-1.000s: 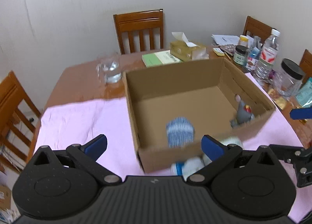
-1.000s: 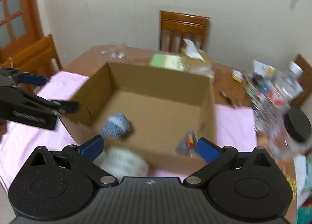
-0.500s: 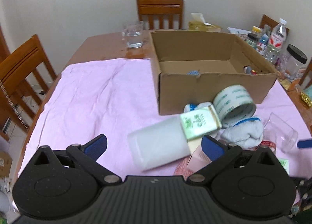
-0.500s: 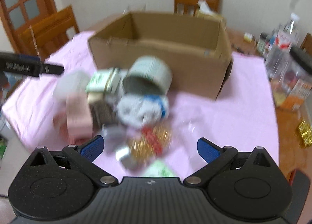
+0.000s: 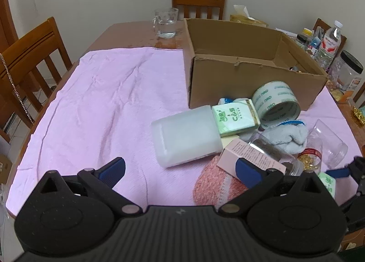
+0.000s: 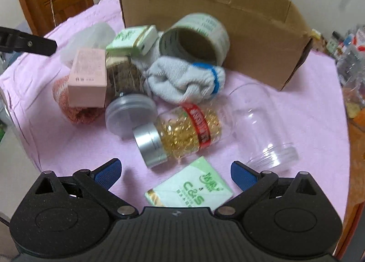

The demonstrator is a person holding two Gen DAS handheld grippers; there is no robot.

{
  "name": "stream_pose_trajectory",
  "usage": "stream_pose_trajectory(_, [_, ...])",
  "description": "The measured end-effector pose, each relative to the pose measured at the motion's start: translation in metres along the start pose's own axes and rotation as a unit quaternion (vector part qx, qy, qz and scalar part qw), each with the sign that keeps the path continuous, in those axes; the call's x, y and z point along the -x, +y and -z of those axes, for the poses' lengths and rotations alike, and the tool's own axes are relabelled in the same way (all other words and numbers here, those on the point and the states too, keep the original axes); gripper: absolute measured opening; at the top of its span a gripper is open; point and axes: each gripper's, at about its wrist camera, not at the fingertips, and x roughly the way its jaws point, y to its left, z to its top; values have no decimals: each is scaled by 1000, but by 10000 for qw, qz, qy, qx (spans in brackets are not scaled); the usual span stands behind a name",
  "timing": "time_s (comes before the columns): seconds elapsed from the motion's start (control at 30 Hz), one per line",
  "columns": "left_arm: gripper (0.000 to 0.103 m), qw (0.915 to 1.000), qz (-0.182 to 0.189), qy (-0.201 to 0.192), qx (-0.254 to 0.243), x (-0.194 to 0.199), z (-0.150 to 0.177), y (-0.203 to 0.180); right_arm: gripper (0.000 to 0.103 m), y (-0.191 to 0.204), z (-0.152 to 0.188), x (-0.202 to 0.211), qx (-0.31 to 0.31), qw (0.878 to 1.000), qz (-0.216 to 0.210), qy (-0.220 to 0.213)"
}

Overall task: Organize objects
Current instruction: 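Move left tool to the white plastic container while right tool moves to the green C&S pack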

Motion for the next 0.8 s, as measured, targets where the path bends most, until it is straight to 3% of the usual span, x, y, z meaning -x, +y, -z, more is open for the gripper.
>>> stream_pose_trajectory(0.3, [102, 9999, 50, 126, 66, -10, 2, 3, 103, 12, 16, 9, -4, 9988, -248, 415])
stream_pose_trajectory(0.43, [102, 9997, 180, 114, 123, -13, -7, 1, 103, 19, 16, 4, 77, 9993, 114, 345])
stream_pose_trajectory(0.8, [102, 9991, 205, 113, 357, -50, -39, 0, 103, 16, 15, 5, -96, 9993, 209, 306])
